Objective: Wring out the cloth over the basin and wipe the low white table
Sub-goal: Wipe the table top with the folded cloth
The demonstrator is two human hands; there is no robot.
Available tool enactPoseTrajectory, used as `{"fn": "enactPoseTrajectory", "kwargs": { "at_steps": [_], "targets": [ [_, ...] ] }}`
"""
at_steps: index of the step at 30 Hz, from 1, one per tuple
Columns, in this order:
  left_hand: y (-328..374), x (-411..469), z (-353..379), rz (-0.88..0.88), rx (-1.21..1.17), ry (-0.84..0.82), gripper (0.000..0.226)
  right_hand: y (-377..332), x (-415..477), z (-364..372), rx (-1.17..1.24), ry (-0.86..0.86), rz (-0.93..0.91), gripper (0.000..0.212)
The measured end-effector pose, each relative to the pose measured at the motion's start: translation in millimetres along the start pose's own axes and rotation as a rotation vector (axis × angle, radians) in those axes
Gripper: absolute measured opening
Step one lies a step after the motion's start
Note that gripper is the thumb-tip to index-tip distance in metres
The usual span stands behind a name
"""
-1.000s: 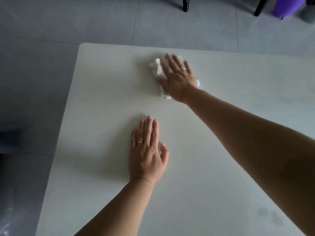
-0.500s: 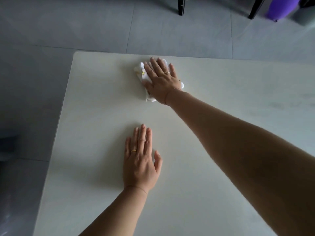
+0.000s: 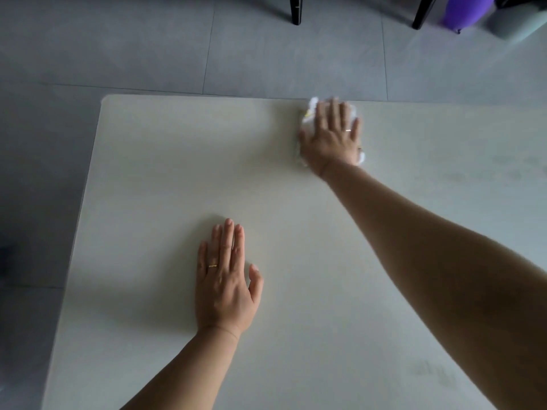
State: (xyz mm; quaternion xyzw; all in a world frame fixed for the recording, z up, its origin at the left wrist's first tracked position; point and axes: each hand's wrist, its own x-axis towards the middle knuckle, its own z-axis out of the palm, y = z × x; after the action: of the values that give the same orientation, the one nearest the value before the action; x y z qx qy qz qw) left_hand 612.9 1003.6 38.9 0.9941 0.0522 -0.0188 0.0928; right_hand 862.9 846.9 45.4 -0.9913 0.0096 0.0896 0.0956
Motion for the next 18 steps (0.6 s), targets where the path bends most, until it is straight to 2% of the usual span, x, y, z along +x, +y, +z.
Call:
{"fn": "enactPoseTrajectory", "kwargs": {
  "at_steps": [3, 5, 7, 12, 15, 16, 18],
  "targets": [
    [0.2, -0.2, 0.8, 0.003, 0.004, 0.016, 0.065, -14.1, -21.7, 8.1, -0.035, -0.047, -0.227, 0.061],
    [0.1, 0.2, 0.3, 0.011, 0.0, 0.019, 0.065, 9.0, -25.3, 4.2, -0.03, -0.046, -0.283, 0.059],
    [0.3, 0.9, 0.1, 0.007, 0.003, 0.011, 0.065, 49.4, -27.0, -2.4, -0.036, -0.019, -0.219, 0.06],
    [-0.2, 1.1, 1.5, -0.002, 0.001, 0.0, 0.066, 146.1, -36.6, -22.7, -0.024, 0.015, 0.193, 0.061],
    [-1.3, 1.8, 2.5, 0.003, -0.006, -0.003, 0.066, 122.6, -38.8, -18.4, 0.035, 0.039, 0.391, 0.063],
    [-1.2, 1.8, 3.0, 0.004, -0.006, -0.004, 0.066, 103.1, -43.2, -14.3, 0.037, 0.042, 0.394, 0.064],
    [-1.3, 1.6, 3.8, 0.008, -0.008, -0.009, 0.066, 59.9, -60.5, -0.8, 0.02, 0.043, 0.275, 0.064]
  ]
}}
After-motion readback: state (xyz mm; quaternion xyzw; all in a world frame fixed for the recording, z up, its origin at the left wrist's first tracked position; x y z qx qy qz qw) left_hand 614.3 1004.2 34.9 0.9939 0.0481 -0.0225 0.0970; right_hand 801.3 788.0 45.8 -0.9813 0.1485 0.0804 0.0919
